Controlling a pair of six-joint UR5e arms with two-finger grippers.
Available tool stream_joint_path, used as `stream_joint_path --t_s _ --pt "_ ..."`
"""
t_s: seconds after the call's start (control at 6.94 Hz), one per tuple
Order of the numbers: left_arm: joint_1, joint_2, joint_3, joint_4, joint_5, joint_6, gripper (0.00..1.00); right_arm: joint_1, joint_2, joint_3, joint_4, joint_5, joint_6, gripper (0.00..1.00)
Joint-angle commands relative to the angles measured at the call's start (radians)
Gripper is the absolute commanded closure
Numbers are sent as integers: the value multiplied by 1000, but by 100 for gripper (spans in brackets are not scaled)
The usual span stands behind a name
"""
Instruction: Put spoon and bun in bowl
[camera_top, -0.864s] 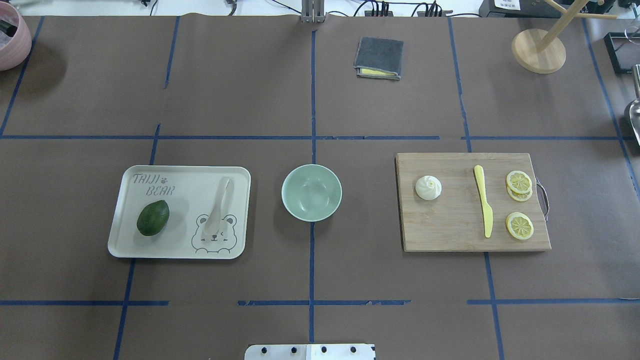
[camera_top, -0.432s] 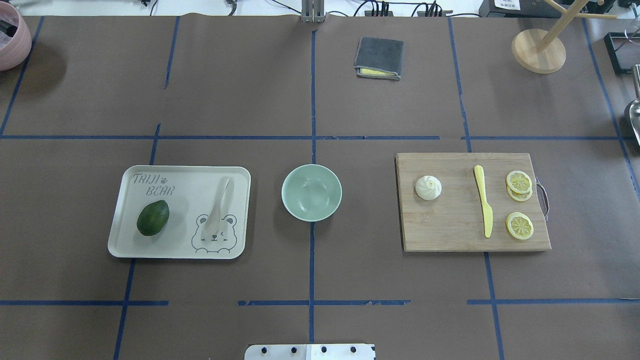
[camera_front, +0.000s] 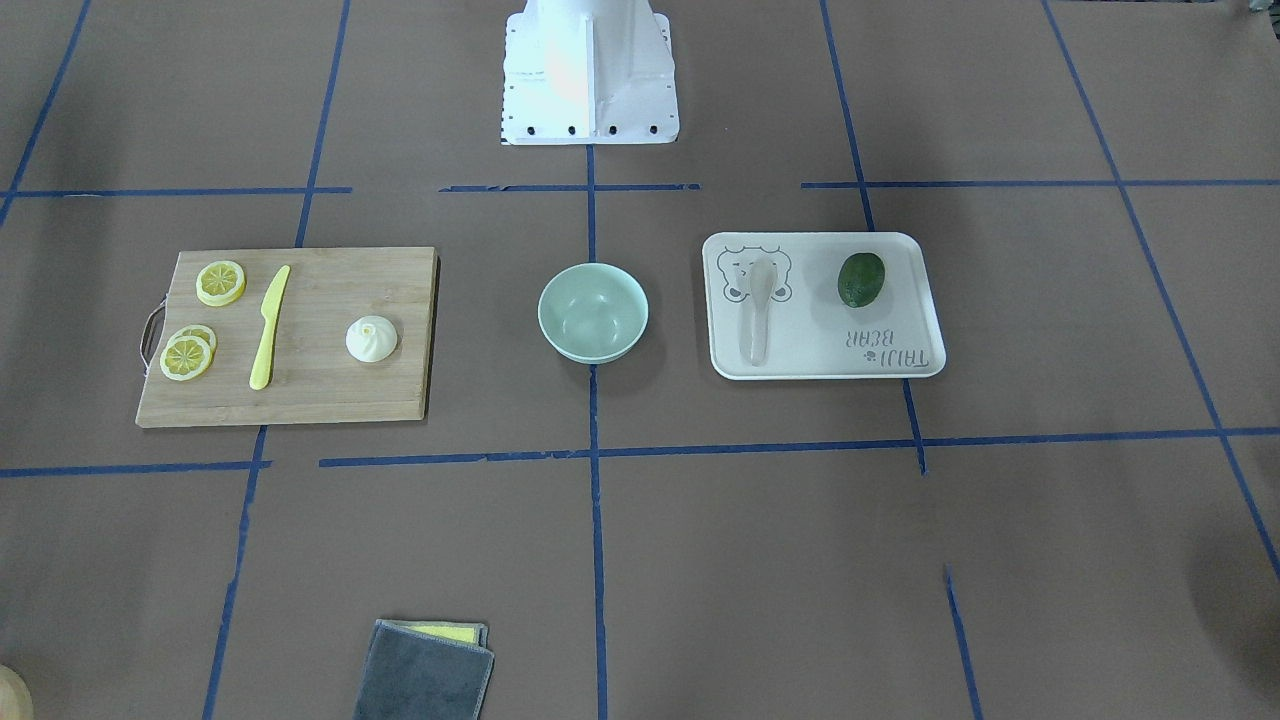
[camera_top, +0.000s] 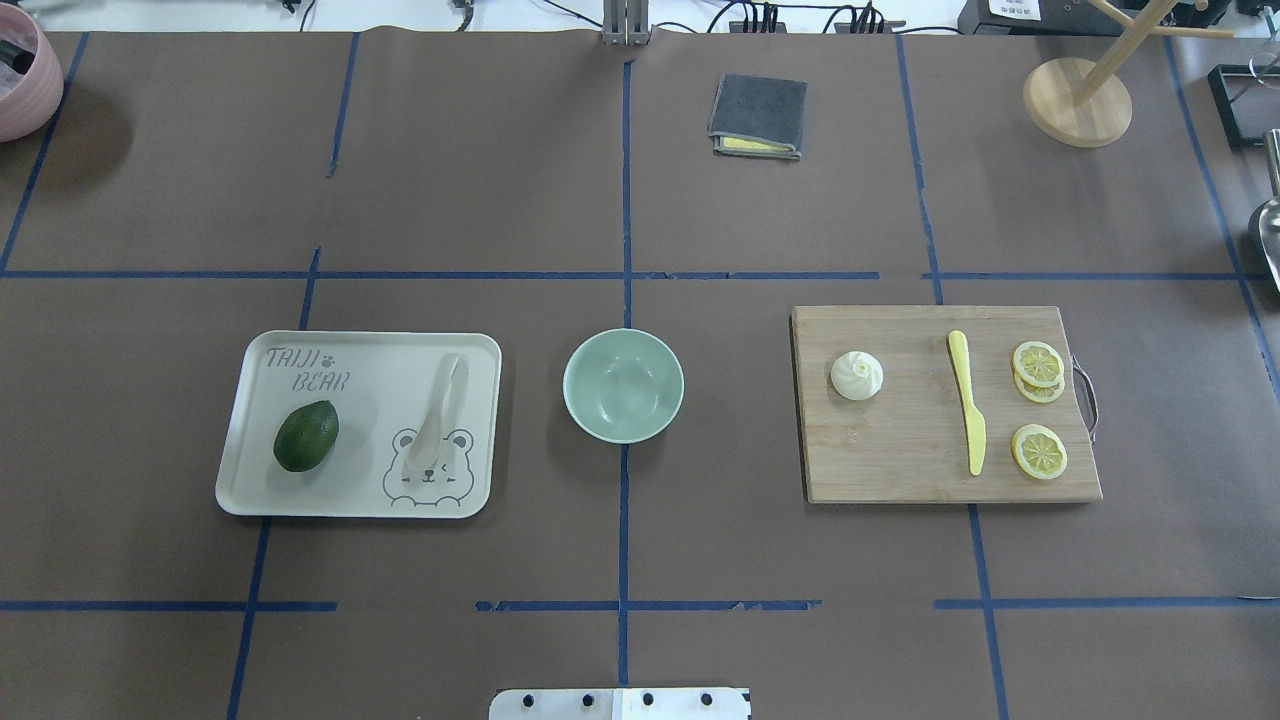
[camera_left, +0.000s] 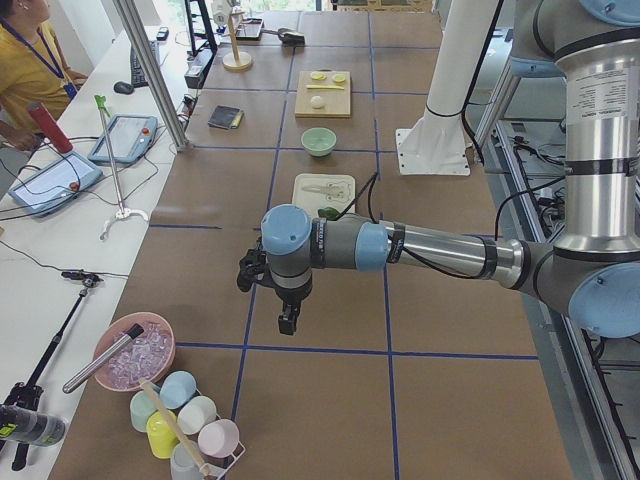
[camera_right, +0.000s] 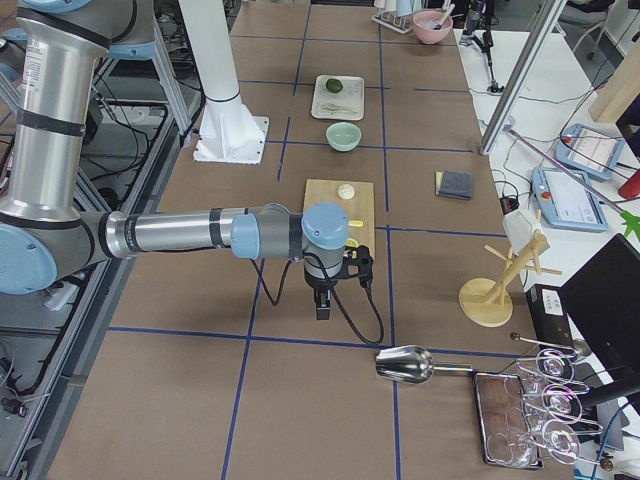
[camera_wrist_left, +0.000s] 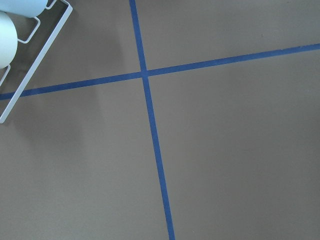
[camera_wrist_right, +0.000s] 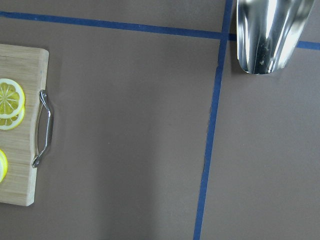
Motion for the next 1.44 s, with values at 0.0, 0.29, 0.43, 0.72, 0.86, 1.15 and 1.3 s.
stream_joint_path --t_s 0.0,0.29,0.43,0.72,0.86,1.15,1.3 --pt "21 -9 -46 -34 -100 5 0 0 2 7 1 27 3 0" --pt "185 -11 -51 -235 -119 -42 0 -5 1 6 1 55 -7 0" --pt "253 -14 -51 -417 -119 -229 0 -6 1 12 1 56 -2 0" --pt "524 -96 -48 -763 -70 -732 0 -6 -7 29 0 79 -4 0" --pt "671 -182 -51 -767 125 -953 0 -6 -7 29 0 84 -7 0" --pt "892 -297 -13 -738 341 -1123 0 -6 -7 27 0 84 -10 0" --pt "937 -380 25 -642 392 -1139 1 -6 -7 26 0 84 -8 0"
